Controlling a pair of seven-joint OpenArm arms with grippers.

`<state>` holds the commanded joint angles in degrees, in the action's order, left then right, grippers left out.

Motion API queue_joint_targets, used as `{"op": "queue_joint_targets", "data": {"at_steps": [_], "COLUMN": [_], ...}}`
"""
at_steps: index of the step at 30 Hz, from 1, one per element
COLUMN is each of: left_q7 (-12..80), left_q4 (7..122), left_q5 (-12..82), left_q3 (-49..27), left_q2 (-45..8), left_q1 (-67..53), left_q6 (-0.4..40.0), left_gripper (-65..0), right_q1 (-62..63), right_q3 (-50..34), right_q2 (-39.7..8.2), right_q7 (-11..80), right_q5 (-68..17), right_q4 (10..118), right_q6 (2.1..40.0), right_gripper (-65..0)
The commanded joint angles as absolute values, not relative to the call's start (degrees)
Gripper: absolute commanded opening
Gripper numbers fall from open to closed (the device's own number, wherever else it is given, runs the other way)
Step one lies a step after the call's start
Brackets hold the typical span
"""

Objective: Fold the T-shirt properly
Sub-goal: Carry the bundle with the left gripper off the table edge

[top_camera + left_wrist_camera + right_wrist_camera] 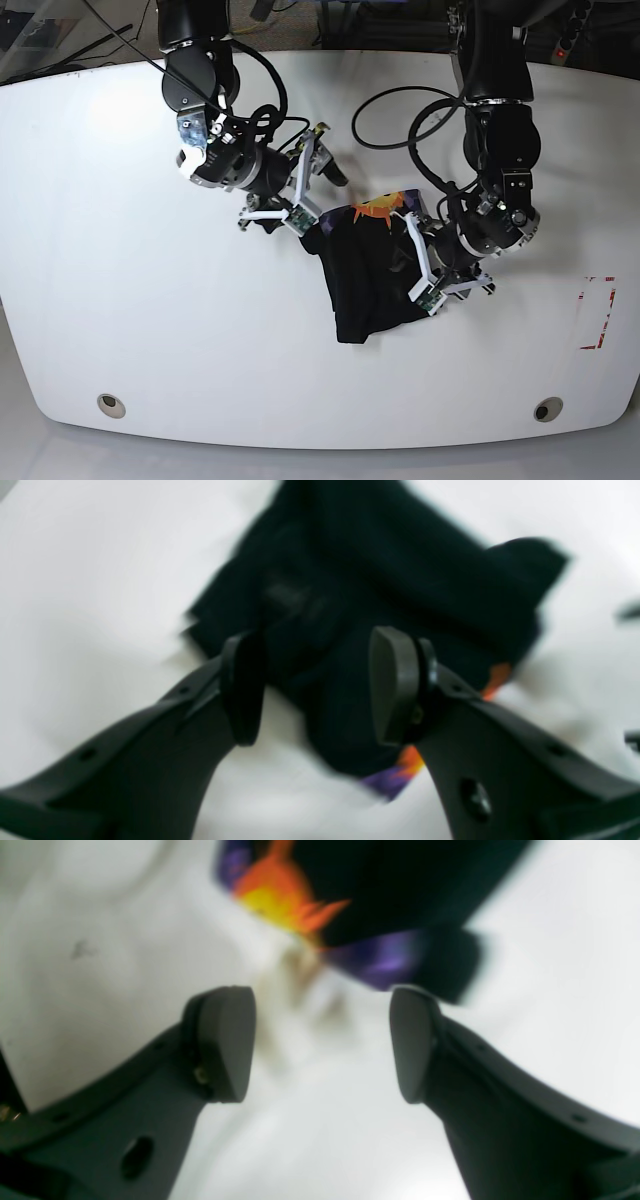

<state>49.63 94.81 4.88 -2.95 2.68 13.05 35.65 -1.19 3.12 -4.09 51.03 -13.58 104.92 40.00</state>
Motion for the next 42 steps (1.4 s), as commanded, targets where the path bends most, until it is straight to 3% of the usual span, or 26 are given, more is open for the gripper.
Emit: {"op": "queue_joint_targets", "data": {"at_steps": [4, 9, 14, 18, 28, 37, 42], "left_q7": [48.57, 38.73, 36.0, 32.75, 37.49, 36.0, 31.78], "left_q4": [92.09, 86.73, 76.79, 70.11, 62.99, 57.63, 54.55], "left_q5": [5.05, 4.88, 4.88, 4.79, 5.32, 4.88, 4.88], "left_q3": [-0.75, -0.22, 5.93, 5.93, 1.63, -9.1, -12.79], "left_q2": [4.97, 8.4, 7.52, 5.93, -12.88, -30.99, -38.81], "left_q1": [14.11, 12.18, 11.91, 11.91, 12.62, 8.48, 3.12], "left_q6": [27.03, 13.67, 4.7, -0.48, 0.31, 17.89, 23.87], "left_gripper": [-28.1, -20.4, -17.8, -17.5, -17.2, -17.5, -17.5], "right_q1": [-0.84, -0.22, -0.22, -0.22, 0.04, 0.13, 0.13], "right_q3": [-0.31, -2.68, -2.68, -2.68, -2.68, -2.68, -2.68], "right_q2": [-4.53, -4.53, -4.53, -4.53, -4.53, -4.44, -4.35], "right_q7": [51.03, 51.03, 51.03, 51.03, 51.03, 51.03, 51.03], "right_q5": [-13.49, -13.49, -13.49, -13.49, -13.49, -13.49, -13.49], "right_q4": [104.22, 102.81, 102.46, 102.64, 102.9, 102.9, 102.99], "right_q6": [40.0, 40.0, 40.0, 40.0, 40.0, 40.0, 40.0], "right_gripper": [-24.4, -24.7, -24.7, -24.7, -24.7, -24.9, -24.9]}}
